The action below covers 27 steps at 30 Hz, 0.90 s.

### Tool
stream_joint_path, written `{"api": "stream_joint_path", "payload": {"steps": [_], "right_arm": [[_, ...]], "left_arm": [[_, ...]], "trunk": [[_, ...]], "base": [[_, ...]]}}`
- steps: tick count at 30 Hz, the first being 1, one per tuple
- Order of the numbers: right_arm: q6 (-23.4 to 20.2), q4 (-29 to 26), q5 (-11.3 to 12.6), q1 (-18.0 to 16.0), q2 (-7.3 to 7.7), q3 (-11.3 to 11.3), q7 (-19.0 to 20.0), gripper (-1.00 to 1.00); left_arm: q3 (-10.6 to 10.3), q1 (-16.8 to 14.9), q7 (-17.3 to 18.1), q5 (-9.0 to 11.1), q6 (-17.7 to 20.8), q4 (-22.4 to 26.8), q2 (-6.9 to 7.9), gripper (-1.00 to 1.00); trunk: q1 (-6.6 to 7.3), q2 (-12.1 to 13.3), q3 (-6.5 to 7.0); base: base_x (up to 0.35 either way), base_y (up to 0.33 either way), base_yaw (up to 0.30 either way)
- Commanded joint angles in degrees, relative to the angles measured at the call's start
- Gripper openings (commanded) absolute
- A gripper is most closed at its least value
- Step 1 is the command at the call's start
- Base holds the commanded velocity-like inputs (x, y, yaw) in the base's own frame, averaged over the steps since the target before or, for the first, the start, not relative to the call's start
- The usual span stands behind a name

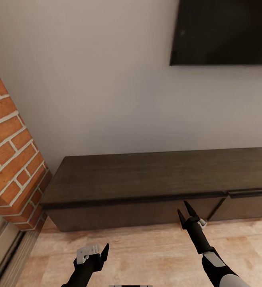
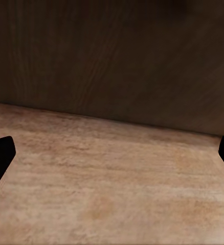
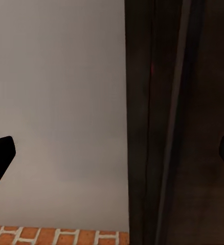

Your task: Place each of the two pumpkins and all three candles from the living room inside a cabinet in the living room (use any cabinet), then make sure every cabinet is closed, and position the cauldron so it is next to a table in the living room.

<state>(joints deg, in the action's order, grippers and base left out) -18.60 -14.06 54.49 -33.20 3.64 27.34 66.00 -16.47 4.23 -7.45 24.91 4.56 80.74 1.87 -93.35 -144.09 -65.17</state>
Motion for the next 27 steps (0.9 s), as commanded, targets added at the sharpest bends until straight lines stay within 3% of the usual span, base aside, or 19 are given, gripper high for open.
{"api": "stream_joint_path", "payload": {"steps": [1,27], "right_arm": [[-0.6,0.1,0.5,0.0,0.03,-0.2,0.3,1.0],[-0.6,0.1,0.5,0.0,0.05,-0.1,0.7,1.0]], "left_arm": [[-0.1,0.0,-0.4,0.5,0.2,0.1,0.06,1.0],[-0.1,0.0,-0.5,0.4,0.2,0.0,0.03,1.0]], "trunk": [[0.0,0.0,-0.04],[0.0,0.0,-0.04]], "base": [[0.084,0.069,0.0],[0.055,0.025,0.0]]}}
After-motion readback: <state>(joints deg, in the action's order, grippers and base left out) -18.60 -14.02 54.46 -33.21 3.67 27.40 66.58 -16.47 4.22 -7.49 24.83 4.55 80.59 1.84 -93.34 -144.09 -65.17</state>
